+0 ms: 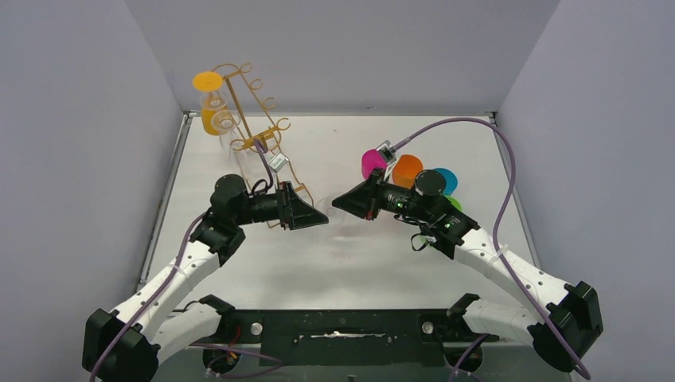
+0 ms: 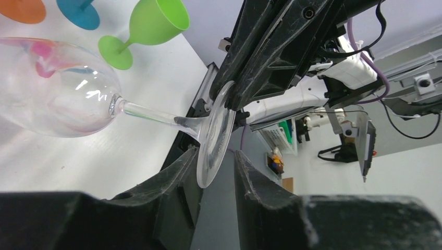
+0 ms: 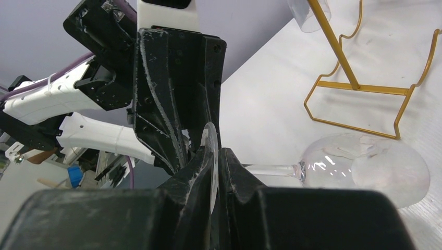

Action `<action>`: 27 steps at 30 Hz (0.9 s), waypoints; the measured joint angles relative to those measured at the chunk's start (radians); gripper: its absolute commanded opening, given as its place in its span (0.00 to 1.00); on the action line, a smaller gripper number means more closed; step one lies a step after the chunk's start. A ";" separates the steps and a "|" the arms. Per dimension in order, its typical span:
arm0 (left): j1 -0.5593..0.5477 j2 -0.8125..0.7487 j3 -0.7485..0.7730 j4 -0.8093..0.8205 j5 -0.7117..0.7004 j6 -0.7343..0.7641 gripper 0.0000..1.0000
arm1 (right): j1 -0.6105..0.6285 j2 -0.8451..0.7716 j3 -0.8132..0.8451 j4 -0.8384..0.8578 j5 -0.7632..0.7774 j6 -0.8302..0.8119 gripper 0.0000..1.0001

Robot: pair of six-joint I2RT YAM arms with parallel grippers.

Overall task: Take the wine glass off the wine glass rack
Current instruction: Place the wine glass at the center of the board.

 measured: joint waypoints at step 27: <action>-0.071 -0.116 -0.091 -0.258 0.051 0.534 0.00 | -0.179 -0.143 0.004 -0.164 0.183 -0.033 0.66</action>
